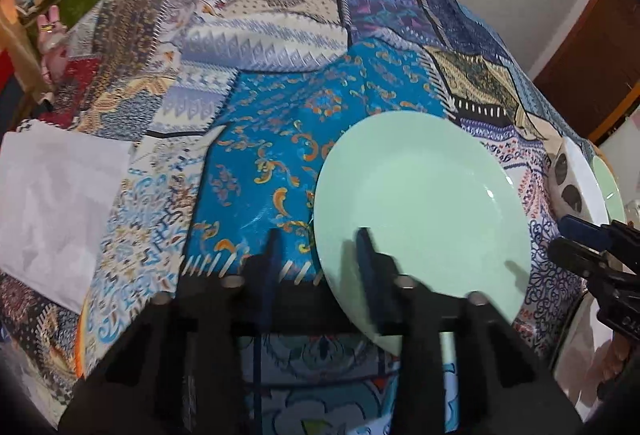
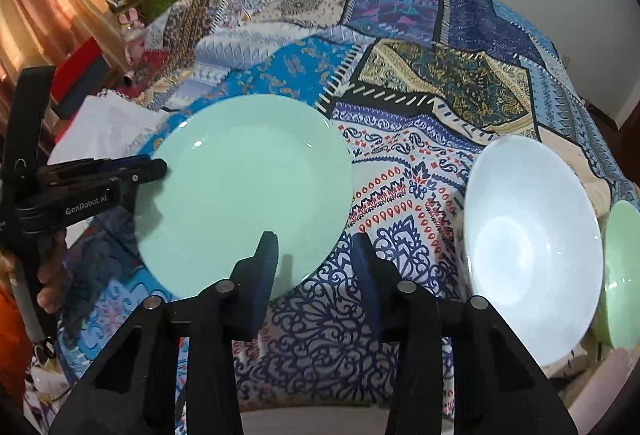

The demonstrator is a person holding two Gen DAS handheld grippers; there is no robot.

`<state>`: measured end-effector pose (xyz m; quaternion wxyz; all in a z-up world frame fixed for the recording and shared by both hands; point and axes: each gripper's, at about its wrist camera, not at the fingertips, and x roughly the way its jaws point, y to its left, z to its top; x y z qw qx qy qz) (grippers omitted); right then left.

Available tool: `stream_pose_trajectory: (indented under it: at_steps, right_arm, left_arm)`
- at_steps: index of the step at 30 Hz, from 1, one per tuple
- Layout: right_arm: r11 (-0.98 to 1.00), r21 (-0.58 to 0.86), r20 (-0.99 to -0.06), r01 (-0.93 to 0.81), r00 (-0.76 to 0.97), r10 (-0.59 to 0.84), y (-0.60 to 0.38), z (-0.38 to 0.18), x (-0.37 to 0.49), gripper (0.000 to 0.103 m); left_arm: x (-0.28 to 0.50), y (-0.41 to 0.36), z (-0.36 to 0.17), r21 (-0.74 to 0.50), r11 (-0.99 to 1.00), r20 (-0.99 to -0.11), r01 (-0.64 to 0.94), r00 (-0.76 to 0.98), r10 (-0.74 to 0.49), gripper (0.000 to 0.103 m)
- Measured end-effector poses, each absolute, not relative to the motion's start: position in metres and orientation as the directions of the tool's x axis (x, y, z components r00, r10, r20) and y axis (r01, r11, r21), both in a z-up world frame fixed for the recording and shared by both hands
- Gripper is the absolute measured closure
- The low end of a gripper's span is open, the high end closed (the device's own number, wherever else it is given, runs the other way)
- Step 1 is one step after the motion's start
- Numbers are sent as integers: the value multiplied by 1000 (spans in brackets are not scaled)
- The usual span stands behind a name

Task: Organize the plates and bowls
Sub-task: 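Lift the pale green plate with the left tool toward the right tool's plate stack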

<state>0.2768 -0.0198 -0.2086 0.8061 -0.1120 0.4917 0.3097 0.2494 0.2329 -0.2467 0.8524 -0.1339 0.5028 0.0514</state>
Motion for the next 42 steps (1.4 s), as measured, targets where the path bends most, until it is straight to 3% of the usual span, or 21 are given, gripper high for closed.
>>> stream_pose_trajectory:
  at_steps: [21, 30, 42]
  right_arm:
    - [778, 189, -889, -600, 231, 394, -9, -229, 286, 69]
    - [720, 206, -896, -662, 169, 412, -9, -228, 270, 69]
    - [671, 225, -902, -706, 110, 418, -2, -234, 256, 69]
  left_arm:
    - [249, 225, -251, -198, 968, -885, -153, 453, -109, 79]
    - [201, 215, -244, -183, 975, -903, -129, 413, -115, 79]
    - [146, 213, -241, -261, 954, -907, -150, 377, -189, 78]
